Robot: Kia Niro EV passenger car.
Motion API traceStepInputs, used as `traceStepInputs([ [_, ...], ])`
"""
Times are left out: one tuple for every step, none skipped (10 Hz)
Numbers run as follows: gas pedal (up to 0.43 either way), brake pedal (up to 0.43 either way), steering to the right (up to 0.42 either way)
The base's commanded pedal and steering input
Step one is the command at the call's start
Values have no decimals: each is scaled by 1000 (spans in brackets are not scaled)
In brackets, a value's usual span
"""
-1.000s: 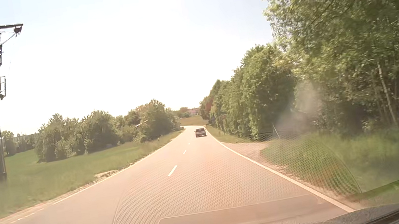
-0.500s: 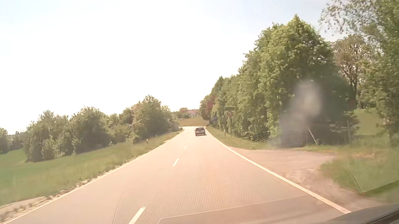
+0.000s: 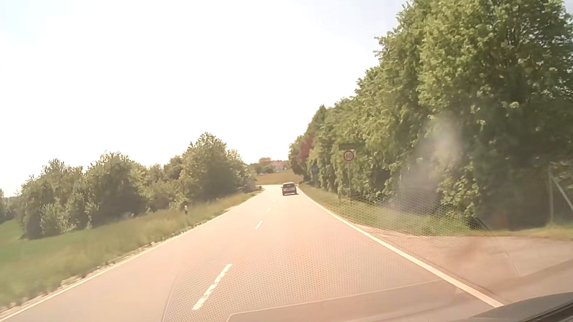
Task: Follow the waypoints while adhering to traffic rules and regulations
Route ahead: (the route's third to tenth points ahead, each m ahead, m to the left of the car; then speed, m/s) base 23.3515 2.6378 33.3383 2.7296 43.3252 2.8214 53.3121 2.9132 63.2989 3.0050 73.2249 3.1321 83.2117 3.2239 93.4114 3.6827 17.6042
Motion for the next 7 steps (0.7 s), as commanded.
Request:
traceStepInputs([
  [0,207,2],
  [0,213,3],
  [0,207,3],
  [0,207,2],
  [0,207,2],
  [0,207,2],
  [0,207,2],
])
